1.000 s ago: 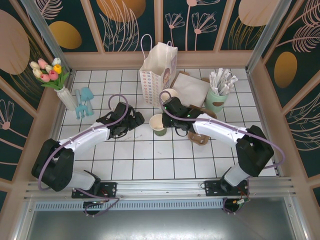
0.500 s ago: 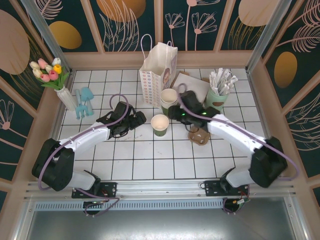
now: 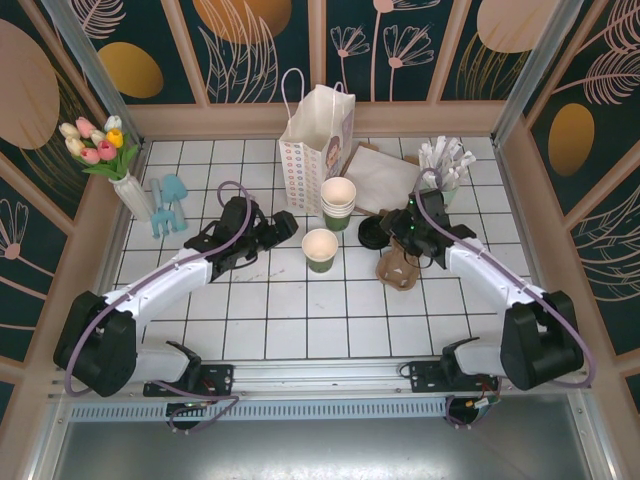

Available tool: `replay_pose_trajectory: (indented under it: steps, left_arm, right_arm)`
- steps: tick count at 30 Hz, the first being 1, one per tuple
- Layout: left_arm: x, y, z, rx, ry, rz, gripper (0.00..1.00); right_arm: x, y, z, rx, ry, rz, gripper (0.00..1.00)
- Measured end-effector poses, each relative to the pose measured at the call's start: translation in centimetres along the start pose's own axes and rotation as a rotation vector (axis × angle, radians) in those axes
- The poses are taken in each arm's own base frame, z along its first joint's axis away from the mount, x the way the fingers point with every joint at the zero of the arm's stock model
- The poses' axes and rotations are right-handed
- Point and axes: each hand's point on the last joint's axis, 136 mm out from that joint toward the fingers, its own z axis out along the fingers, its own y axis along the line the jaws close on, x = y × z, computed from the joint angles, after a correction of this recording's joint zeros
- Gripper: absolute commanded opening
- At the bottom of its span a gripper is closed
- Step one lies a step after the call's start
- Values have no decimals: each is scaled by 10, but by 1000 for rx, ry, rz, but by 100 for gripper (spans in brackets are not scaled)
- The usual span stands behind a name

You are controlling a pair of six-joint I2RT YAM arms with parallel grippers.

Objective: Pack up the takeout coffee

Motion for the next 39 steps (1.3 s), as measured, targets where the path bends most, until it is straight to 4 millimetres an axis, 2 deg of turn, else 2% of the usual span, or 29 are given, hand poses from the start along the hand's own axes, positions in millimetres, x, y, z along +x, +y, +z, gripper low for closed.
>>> replay_pose_trajectory:
  steps: [21, 33, 39]
  left_arm:
    - [8, 14, 17, -49, 35, -3, 99]
    - [9, 16, 19, -56, 40, -3, 99]
    - [9, 16, 19, -57, 40, -3, 99]
  right_arm:
    - [12, -11, 44, 40, 80, 39, 36]
    - [10, -13, 50, 47, 69, 23, 20]
    - [9, -15, 52, 56, 66, -12, 6]
